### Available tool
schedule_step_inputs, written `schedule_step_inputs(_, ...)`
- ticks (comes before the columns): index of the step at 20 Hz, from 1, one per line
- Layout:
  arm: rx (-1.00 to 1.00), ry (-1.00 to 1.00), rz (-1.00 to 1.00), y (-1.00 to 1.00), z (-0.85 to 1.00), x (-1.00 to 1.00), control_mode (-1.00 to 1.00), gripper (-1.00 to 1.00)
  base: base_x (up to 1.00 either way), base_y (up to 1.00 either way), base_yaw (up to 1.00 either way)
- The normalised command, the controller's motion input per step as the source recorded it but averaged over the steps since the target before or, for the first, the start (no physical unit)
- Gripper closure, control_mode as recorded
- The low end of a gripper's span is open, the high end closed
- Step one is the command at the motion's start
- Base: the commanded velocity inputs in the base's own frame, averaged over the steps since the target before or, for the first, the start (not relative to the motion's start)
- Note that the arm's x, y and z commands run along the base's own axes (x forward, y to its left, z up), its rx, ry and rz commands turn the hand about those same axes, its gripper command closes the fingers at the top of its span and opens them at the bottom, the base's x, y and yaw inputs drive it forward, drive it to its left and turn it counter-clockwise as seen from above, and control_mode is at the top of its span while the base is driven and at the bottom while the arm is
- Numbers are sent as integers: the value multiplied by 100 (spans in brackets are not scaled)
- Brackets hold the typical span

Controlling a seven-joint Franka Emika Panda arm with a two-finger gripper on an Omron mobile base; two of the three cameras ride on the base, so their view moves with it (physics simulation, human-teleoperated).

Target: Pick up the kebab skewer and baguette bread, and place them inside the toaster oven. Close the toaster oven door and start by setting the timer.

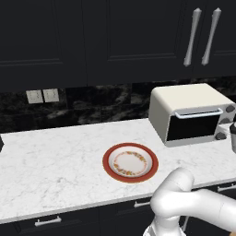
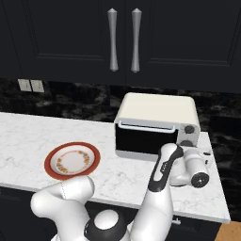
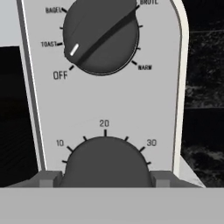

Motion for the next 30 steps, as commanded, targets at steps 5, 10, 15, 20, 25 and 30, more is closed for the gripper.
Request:
schedule_step_inputs(5, 12, -7, 0, -5, 0, -7, -100, 100, 0, 0, 0)
schedule_step_inputs(10, 17, -6, 0, -3, -2, -1, -100, 100, 0, 0, 0)
schedule_step_inputs(15, 20, -2, 0, 0, -2, -1, -100, 100, 0, 0, 0)
schedule_step_inputs(20, 21, -1, 0, -2, 0, 0, -100, 100, 0, 0, 0)
schedule_step_inputs(25, 24, -1, 0, -12, -2, 0, -100, 100, 0, 0, 0)
schedule_step_inputs(30, 25, -2, 0, -13, -3, 0, -100, 100, 0, 0, 0)
